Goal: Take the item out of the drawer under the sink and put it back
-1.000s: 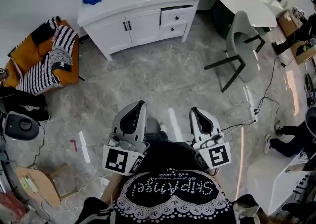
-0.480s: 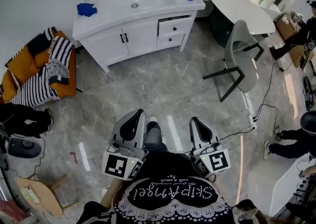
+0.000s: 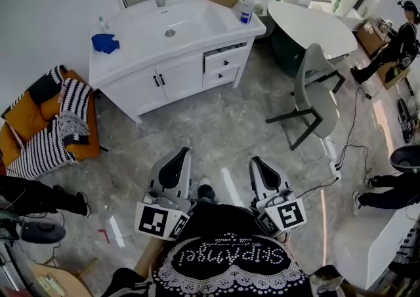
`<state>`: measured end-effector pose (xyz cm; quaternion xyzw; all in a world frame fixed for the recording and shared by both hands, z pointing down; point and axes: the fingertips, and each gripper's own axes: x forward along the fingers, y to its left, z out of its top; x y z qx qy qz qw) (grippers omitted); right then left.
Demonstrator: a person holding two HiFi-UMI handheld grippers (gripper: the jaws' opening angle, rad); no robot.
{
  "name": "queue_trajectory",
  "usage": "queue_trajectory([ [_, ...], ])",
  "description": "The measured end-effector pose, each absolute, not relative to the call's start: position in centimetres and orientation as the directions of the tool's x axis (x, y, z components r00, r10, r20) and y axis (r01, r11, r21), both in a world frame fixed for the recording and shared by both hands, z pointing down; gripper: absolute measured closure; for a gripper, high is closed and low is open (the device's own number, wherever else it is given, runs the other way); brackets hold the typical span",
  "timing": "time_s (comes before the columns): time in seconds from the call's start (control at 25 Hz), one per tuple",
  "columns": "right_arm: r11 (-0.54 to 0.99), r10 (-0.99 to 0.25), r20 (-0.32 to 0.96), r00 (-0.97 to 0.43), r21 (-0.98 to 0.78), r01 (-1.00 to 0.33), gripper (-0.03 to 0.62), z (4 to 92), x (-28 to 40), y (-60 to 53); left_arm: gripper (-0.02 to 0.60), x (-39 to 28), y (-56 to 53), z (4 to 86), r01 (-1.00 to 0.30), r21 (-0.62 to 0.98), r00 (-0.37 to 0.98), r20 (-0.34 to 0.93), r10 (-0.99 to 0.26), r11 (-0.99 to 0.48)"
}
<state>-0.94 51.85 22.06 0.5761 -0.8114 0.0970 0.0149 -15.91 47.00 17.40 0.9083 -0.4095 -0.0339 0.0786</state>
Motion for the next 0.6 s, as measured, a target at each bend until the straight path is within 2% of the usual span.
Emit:
queue_trajectory([
  [0.6, 0.285, -0.932, 0.175, -0.318, -0.19, -0.939, 0.573, 24.1, -1.5, 47.4, 0.577, -17.3, 42.6, 19.0, -0.75, 0.19, 0.651, 0.046, -0.758, -0.633],
])
